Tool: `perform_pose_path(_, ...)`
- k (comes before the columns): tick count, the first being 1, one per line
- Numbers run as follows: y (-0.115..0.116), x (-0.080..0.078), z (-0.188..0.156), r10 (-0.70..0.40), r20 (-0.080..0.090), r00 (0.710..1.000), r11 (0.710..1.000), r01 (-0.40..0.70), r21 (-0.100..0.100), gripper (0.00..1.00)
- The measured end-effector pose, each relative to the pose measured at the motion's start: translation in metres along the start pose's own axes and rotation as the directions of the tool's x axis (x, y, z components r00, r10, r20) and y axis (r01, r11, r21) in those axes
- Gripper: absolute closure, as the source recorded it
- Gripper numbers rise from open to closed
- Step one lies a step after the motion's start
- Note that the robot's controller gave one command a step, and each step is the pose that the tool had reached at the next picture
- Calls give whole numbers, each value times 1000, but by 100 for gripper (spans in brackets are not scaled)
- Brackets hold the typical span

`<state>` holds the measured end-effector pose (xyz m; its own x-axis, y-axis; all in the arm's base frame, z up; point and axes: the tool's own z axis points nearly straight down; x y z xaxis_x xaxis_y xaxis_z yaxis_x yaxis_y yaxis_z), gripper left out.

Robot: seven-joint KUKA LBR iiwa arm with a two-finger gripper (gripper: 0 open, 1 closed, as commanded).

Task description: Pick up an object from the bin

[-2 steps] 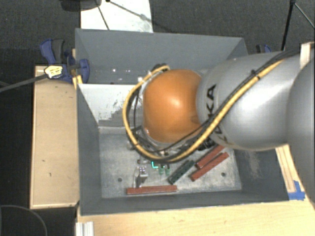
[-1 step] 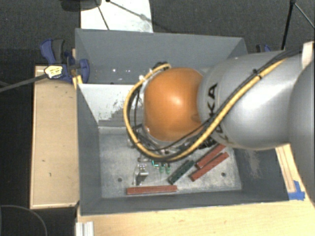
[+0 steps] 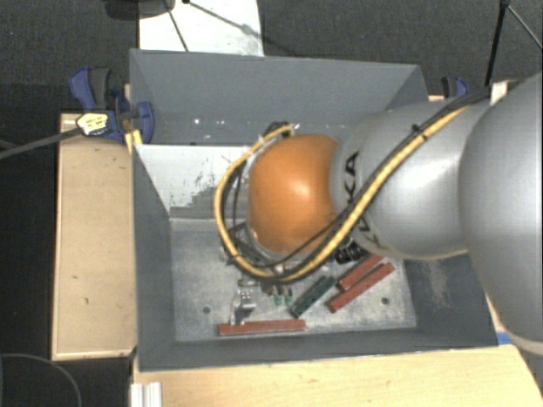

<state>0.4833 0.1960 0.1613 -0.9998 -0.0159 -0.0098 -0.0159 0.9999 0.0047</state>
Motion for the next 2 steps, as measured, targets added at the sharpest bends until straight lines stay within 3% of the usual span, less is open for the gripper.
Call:
perform_pose_path(1, -31, -1, 59, -9, -9, 1000, 1000, 9, 4, 0)
perform_pose_path(2, -44, 0, 65, -40, -13, 999, 999, 40, 6, 0)
